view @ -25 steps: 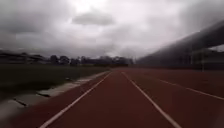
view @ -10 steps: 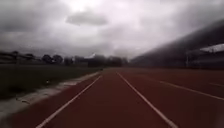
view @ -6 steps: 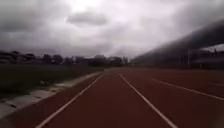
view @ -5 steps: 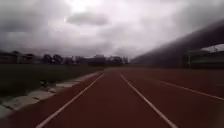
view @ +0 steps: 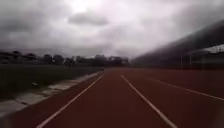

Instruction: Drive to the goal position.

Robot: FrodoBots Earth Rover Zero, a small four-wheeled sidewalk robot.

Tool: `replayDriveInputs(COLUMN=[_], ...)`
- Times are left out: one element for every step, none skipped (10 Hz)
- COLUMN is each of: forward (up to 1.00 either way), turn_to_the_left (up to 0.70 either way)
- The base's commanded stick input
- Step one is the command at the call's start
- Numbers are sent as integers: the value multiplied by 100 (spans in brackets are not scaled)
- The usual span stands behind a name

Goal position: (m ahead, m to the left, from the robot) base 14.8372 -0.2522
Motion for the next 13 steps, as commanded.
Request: replayDriveInputs(forward=[70,70,70,70,70,70,70,70,70,70,70,70,70], turn_to_the_left=[0,0,0,0,0,0,0,0,0,0,0,0,0])
